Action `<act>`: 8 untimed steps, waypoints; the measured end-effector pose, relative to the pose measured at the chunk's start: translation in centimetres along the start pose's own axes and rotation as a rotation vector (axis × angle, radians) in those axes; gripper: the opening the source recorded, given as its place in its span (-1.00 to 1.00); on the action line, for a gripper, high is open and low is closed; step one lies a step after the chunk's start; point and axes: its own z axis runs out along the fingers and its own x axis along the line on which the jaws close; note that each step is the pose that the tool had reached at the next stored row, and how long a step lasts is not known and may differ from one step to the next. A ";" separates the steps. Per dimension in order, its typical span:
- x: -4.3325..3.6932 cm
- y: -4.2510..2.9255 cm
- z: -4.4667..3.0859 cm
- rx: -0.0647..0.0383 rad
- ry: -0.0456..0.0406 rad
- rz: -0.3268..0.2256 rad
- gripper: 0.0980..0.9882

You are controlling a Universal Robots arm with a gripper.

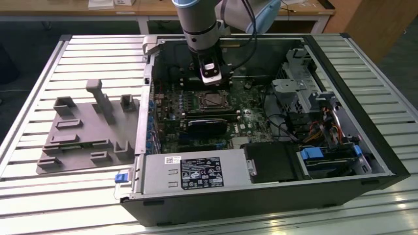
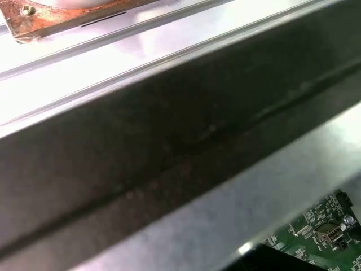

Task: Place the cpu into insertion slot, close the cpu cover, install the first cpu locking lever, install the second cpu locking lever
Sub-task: 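Install the first cpu locking lever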

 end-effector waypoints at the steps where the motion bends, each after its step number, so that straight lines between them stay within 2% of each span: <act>1: 0.01 0.00 0.01 0.000 -0.0002 0.001 -0.99; 8: -0.11 0.10 0.06 0.001 -0.0009 0.005 -0.99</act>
